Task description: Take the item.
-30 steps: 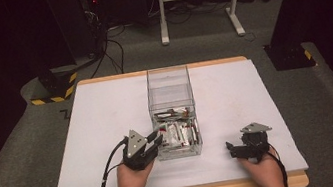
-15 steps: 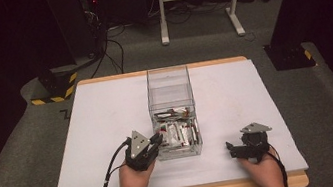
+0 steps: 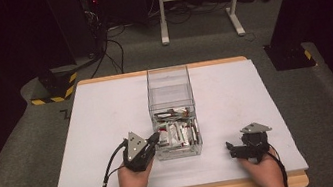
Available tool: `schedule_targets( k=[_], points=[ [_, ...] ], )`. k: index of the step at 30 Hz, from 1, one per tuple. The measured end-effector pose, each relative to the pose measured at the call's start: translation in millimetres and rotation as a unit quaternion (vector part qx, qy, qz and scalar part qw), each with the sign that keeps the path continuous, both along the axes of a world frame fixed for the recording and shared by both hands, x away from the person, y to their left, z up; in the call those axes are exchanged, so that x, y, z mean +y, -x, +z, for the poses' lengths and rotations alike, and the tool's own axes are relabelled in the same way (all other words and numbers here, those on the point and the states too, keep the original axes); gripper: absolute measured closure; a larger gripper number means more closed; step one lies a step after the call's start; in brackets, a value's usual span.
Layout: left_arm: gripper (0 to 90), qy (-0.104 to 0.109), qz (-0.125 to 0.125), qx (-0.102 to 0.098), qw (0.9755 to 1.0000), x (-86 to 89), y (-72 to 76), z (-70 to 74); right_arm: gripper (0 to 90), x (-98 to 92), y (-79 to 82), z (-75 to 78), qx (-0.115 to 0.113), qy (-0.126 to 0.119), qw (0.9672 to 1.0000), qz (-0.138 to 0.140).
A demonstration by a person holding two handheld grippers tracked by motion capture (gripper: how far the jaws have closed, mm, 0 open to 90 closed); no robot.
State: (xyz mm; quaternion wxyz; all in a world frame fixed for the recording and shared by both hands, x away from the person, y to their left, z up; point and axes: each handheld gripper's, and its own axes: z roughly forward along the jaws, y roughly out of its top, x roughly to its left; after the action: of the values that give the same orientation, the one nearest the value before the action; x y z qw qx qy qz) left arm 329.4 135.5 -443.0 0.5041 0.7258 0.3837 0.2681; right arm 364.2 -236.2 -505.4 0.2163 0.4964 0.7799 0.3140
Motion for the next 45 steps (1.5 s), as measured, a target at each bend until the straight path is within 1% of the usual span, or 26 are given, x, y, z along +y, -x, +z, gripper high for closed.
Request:
schedule_targets(
  k=[5, 9, 17, 23, 31, 35, 38, 45],
  points=[
    [89.6, 0.007, -0.001, -0.002, 1.0, 1.1, 1.0, 2.4, 8.7, 0.0, 0.0, 0.0, 0.0, 0.0, 1.0, 0.0],
    [89.6, 0.012, -0.001, -0.011, 0.9999, 1.8, 3.2, 5.6, 8.7, 0.0, 0.0, 0.0, 0.0, 0.0, 1.0, 0.0],
    [89.6, 0.029, 0.001, -0.031, 0.9991, 4.4, 7.6, 10.2, 8.8, 0.1, 0.1, 0.0, 0.0, 0.001, 1.0, 0.0],
    [89.6, 0.04, 0.004, -0.035, 0.9986, 7.2, 9.0, 13.0, 8.8, 0.2, 0.2, 0.0, -0.001, 0.001, 1.0, 0.0],
    [89.6, 0.065, 0.0, -0.045, 0.9969, 11.4, 11.7, 18.1, 8.8, 0.2, 0.2, 0.0, -0.001, 0.002, 1.0, 0.0],
    [89.6, 0.071, -0.001, -0.049, 0.9962, 13.0, 12.9, 20.3, 8.9, 0.3, 0.3, 0.0, -0.002, 0.002, 1.0, 0.0],
    [89.6, 0.079, 0.001, -0.056, 0.9953, 14.9, 14.4, 22.5, 8.9, 0.3, 0.4, 0.0, -0.002, 0.002, 1.0, 0.0],
    [89.6, 0.087, 0.002, -0.064, 0.9942, 19.3, 16.1, 27.1, 8.9, 0.4, 0.4, 0.0, -0.002, 0.002, 1.0, 0.0]
  ],
)
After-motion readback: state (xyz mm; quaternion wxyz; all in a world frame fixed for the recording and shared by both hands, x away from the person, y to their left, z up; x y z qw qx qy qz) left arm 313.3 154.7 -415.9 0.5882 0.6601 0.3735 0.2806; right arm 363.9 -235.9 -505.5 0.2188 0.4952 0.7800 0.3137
